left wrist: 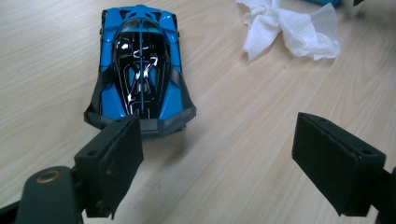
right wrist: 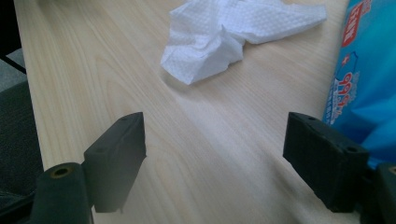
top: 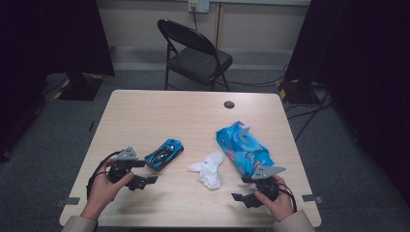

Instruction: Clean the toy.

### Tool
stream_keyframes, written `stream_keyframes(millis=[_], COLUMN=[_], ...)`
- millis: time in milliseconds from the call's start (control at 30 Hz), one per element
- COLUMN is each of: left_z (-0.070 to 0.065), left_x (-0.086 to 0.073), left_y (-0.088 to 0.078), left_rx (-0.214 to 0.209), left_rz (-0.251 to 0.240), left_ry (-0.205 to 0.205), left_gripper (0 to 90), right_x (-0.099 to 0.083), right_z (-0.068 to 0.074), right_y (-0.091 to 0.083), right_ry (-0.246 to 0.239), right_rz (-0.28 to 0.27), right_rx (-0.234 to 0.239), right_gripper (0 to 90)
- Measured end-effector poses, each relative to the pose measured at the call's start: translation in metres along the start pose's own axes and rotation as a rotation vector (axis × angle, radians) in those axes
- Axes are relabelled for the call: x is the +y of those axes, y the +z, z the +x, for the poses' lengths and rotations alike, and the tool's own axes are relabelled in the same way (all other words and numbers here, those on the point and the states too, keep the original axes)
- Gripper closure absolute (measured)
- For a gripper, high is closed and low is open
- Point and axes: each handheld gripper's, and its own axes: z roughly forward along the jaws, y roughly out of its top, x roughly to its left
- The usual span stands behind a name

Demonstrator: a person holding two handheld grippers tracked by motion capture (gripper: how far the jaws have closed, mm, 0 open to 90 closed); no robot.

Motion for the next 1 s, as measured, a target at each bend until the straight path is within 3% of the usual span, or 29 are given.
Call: stream_keyframes(millis=[400, 1000], left_z=[0.001, 0.005], left_x=[-0.007, -0.016], left_y=[-0.007, -0.017], left_rx=[0.005, 0.025], left_rz=[-0.002, -0.005], left_ry=[-0.006, -0.016], left_gripper=[16.1, 16.0], right_x=[-0.005, -0.019], right_z=[-0.002, -0.002], right_y=[-0.006, -0.012], right_ry=[0.004, 0.003], right_rz=[-0.012, 0.012], right_rx=[-0.001, 0.002], right_gripper=[21.5, 21.5])
